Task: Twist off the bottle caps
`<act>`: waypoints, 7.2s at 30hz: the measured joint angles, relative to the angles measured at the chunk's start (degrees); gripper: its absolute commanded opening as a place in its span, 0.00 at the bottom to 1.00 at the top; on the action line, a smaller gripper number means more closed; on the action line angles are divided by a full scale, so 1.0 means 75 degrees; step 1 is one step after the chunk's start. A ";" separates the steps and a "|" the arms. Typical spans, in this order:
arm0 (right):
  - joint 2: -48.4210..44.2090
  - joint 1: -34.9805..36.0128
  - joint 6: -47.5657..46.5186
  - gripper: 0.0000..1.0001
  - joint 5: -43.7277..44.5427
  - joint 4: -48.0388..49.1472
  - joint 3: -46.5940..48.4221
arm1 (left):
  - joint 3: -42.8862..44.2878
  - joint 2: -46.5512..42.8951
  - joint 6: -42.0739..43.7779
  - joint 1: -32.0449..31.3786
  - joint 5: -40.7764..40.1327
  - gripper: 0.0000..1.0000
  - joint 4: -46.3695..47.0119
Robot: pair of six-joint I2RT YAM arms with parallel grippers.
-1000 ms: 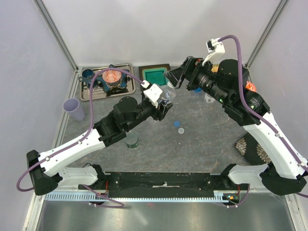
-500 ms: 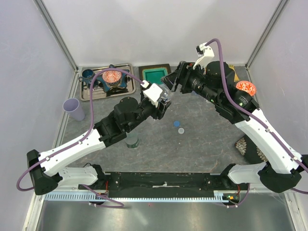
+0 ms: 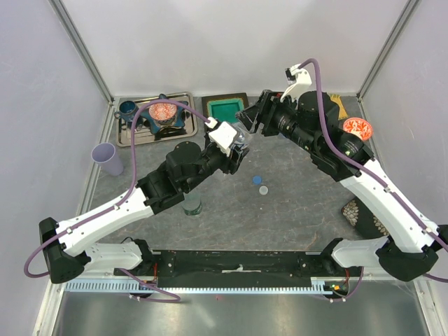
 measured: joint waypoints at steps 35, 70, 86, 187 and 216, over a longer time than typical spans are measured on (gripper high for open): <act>-0.0265 0.0044 0.0067 0.00 -0.0187 0.0391 -0.0370 | -0.0006 0.0000 0.0006 0.0000 -0.0015 0.50 -0.0143; -0.1361 -0.0073 -0.0554 0.00 -0.8084 0.6391 -0.2413 | 0.0361 0.0533 -0.6601 0.2748 1.3129 0.50 0.4313; -0.1268 -0.0146 -0.0676 0.00 -0.8043 0.5770 -0.2127 | 0.0396 0.0854 -0.6916 0.2911 1.3376 0.50 0.5129; -0.0632 -0.0452 0.0329 0.42 -0.3267 0.2917 -0.2888 | -0.0985 -0.0455 -0.2422 0.2865 0.6747 0.55 -0.0108; 0.0000 -0.0586 -0.1941 0.00 0.4806 0.2477 -0.2148 | 0.0449 -0.0924 -0.2323 0.2804 0.2460 1.00 -0.1874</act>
